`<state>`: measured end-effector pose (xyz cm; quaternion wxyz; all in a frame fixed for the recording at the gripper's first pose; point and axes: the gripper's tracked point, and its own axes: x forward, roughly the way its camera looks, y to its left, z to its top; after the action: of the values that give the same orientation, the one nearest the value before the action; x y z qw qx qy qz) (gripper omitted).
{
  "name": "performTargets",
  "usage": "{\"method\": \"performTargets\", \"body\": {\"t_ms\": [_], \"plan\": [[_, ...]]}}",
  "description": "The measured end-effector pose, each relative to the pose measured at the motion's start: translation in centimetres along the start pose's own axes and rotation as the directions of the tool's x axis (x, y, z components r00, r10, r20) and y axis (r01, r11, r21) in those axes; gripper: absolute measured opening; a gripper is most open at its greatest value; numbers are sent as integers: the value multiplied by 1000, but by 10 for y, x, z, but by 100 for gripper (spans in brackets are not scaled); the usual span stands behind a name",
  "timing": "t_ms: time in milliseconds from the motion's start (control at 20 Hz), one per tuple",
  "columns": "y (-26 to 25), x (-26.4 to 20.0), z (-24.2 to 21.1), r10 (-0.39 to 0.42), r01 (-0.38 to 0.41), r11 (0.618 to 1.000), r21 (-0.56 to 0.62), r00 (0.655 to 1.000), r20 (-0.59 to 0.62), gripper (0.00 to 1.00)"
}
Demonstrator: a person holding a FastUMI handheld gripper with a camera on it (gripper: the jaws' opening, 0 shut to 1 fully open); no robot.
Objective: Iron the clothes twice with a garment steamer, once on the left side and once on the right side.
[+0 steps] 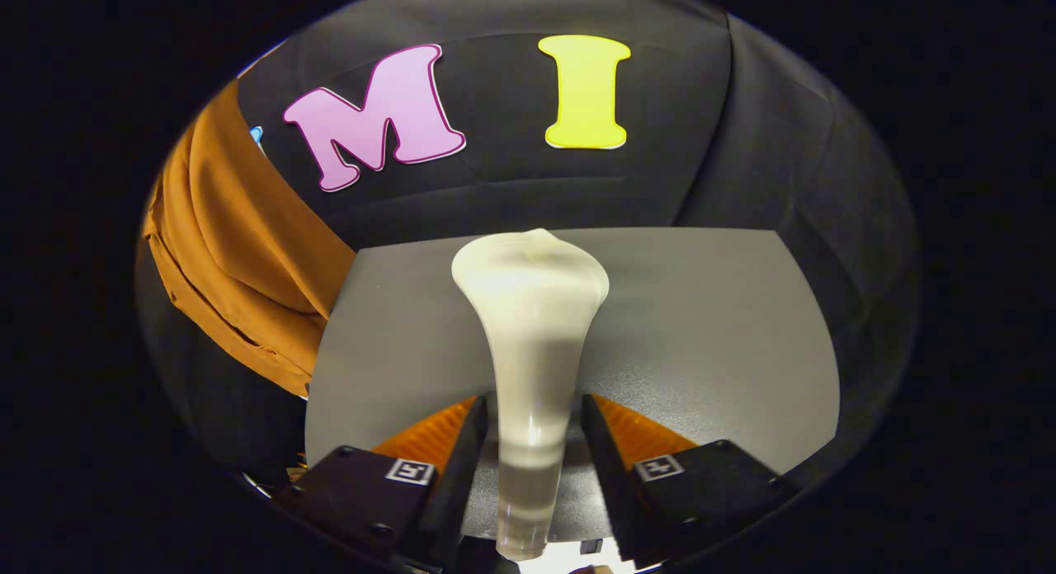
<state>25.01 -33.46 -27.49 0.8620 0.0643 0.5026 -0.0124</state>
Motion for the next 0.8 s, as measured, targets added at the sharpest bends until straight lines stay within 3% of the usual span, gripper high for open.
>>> {"method": "performTargets", "body": {"t_ms": [100,250,550,800], "plan": [[4,0,2,14,-14,1000,3,1000,27,48],[10,-5,7,37,-36,999,-16,995,94,28],[12,-61,16,15,-10,1000,-24,967,255,28],[25,-128,16,12,-23,1000,20,903,430,28]]}}
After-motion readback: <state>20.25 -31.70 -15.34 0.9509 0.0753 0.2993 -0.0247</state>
